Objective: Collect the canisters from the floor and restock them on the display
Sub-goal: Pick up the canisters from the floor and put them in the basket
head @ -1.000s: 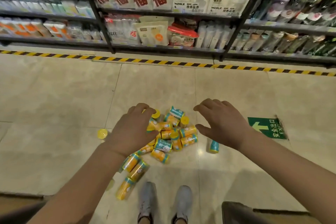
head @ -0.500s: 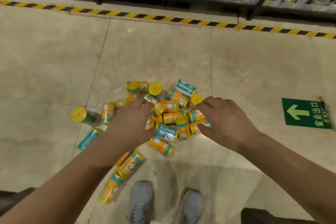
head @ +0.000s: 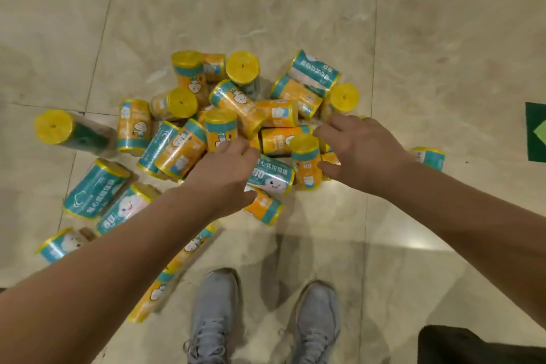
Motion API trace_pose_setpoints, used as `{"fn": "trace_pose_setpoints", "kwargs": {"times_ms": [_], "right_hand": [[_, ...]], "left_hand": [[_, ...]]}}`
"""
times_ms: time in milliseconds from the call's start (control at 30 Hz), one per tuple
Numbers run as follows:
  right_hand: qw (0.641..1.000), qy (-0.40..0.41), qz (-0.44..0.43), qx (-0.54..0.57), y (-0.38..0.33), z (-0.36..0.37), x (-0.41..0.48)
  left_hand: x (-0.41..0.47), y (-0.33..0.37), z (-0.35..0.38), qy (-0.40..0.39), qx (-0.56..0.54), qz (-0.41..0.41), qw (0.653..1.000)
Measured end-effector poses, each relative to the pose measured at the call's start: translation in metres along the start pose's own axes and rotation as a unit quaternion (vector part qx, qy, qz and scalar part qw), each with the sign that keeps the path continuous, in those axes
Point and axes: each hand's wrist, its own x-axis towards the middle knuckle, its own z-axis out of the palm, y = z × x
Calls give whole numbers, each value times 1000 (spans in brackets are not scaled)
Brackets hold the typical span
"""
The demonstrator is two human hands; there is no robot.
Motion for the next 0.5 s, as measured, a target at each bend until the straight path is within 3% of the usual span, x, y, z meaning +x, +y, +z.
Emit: {"fn": "trace_pose_setpoints", "kwargs": {"times_ms": [167,367,500], "right_hand": [[1000,-16,20,12,15,33,16],[998,-39,42,34,34,56,22],[996,-53,53,47,44,65,22]], "left_hand": [[43,4,37,14,49,62,997],[91,14,78,-52,185,33,981],[108,14,92,-46,237,13,970]]}}
